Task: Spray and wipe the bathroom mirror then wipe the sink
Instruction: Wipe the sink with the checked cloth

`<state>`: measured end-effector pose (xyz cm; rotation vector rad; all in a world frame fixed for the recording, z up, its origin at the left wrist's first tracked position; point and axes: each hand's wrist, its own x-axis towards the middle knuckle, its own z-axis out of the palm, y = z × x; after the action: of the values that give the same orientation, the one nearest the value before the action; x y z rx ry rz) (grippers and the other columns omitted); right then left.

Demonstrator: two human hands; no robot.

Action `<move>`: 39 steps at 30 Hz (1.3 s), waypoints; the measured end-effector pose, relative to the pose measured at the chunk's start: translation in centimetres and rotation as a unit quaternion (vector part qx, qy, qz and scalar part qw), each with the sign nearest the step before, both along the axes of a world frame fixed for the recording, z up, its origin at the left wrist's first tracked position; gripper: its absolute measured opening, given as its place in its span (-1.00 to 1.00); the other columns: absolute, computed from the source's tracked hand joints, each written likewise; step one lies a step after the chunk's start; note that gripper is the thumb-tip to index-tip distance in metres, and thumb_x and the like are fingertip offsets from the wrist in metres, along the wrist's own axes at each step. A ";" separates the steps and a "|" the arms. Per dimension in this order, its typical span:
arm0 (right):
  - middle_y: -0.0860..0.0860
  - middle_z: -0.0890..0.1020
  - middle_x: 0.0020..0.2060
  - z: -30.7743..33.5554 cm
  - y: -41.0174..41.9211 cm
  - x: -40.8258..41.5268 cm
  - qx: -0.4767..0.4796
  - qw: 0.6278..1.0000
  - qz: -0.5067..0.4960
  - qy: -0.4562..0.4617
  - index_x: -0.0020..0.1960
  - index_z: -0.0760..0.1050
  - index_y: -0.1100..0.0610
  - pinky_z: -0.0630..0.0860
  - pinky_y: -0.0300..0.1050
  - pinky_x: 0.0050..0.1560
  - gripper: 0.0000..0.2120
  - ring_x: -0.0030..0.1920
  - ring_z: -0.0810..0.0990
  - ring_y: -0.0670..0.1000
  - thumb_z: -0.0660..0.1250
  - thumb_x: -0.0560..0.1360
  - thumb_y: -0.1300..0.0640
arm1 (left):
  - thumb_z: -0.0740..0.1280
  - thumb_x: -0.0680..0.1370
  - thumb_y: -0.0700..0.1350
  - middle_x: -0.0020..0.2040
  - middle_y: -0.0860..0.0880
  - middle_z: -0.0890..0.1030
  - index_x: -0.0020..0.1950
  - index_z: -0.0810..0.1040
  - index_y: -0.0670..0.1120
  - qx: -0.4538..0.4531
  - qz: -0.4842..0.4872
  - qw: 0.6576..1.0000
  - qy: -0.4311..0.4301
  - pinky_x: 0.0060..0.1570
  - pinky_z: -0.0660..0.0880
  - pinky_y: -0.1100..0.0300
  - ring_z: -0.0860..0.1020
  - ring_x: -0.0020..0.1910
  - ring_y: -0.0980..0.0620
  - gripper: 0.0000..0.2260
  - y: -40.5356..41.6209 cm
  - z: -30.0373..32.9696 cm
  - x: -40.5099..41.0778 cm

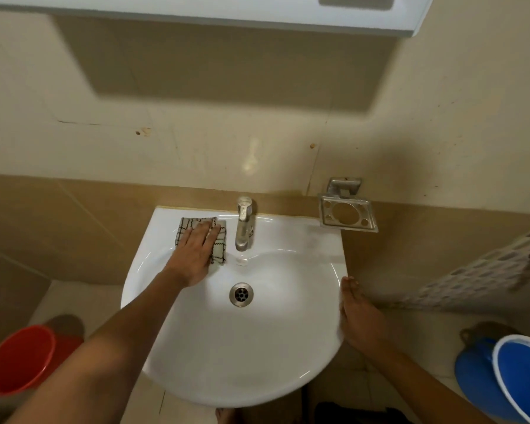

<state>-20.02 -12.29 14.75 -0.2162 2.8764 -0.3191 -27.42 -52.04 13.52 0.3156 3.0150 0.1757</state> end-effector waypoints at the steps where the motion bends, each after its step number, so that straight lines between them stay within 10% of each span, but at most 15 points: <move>1: 0.15 0.08 0.57 0.0 -0.2 -0.1 0.003 1.000 -0.005 0.002 0.57 -0.09 0.25 0.21 -0.09 0.47 -0.39 0.55 0.15 0.08 0.09 0.61 0.23 | 0.27 0.52 -0.08 0.61 -0.19 0.02 0.62 -0.03 -0.12 0.001 -0.002 1.000 -0.010 0.51 -0.21 -0.05 -0.06 0.60 -0.15 -0.26 -0.1 0.1 -0.4; 6: 0.19 0.15 0.55 -0.4 -1.3 0.1 0.017 0.999 -0.043 -0.001 0.57 -0.03 0.25 0.39 -0.01 0.36 -0.40 0.52 0.23 0.14 0.13 0.61 0.20 | 0.32 0.40 0.31 0.60 -0.23 0.01 0.61 -0.03 -0.14 -0.037 0.008 0.999 -0.025 0.52 -0.17 -0.15 -0.04 0.59 -0.22 -0.02 2.0 -0.5 -0.8; 11: 0.30 0.31 0.46 -1.3 -1.6 -0.1 0.039 0.999 -0.034 0.017 0.51 0.15 0.33 0.39 0.17 0.36 -0.36 0.45 0.32 0.28 0.31 0.50 0.27 | 0.39 0.43 -0.14 0.60 -0.25 0.04 0.61 -0.02 -0.16 -0.046 -0.026 0.999 -0.001 0.55 -0.13 -0.10 -0.01 0.59 -0.21 -0.14 -0.7 -0.1 0.0; 19: 0.25 0.33 0.46 -1.6 -5.3 -0.8 0.060 0.991 0.111 0.038 0.48 0.24 0.31 0.24 0.18 0.42 -0.31 0.46 0.32 0.23 0.41 0.40 0.31 | 0.09 0.47 0.14 0.57 -0.27 0.16 0.59 0.11 -0.19 -0.175 -0.103 0.977 -0.060 0.52 -0.32 -0.02 0.07 0.57 -0.21 -0.26 -7.3 -1.7 6.4; 23: 0.22 0.21 0.51 -2.5 -7.1 -0.3 0.037 0.986 0.159 0.032 0.52 0.15 0.29 0.05 0.09 0.48 -0.42 0.52 0.21 0.20 0.25 0.55 0.25 | -0.02 0.62 0.24 0.61 -0.20 -0.18 0.61 -0.17 -0.14 -0.241 -0.062 0.953 -0.172 0.39 -0.51 0.04 -0.19 0.60 -0.14 -0.29 -5.0 -2.5 9.0; 28: 0.14 0.04 0.57 -3.0 -7.0 0.3 0.040 0.984 0.173 0.003 0.57 0.00 0.21 -0.12 0.01 0.53 -0.48 0.58 0.01 0.09 -0.05 0.67 0.05 | -0.31 0.33 0.46 0.61 -0.13 -0.21 0.61 -0.20 -0.09 -0.145 0.001 0.945 -0.293 0.52 -0.31 -0.05 -0.24 0.59 -0.09 -0.03 -1.5 -1.7 12.4; 39: 0.14 0.07 0.57 -1.6 -4.2 1.8 -0.014 0.984 0.177 0.010 0.56 0.08 0.22 -0.18 -0.09 0.51 -0.51 0.58 0.01 0.08 -0.04 0.68 0.07 | -0.11 0.69 0.11 0.60 -0.13 -0.29 0.59 -0.28 -0.14 0.070 0.041 0.905 -0.418 0.53 -0.26 -0.08 -0.27 0.58 -0.08 -0.41 12.3 -1.4 15.6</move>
<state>-18.24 -16.46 13.17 -0.7276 2.7812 -0.2883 -11.82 -39.78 12.07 0.0817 2.1623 0.4136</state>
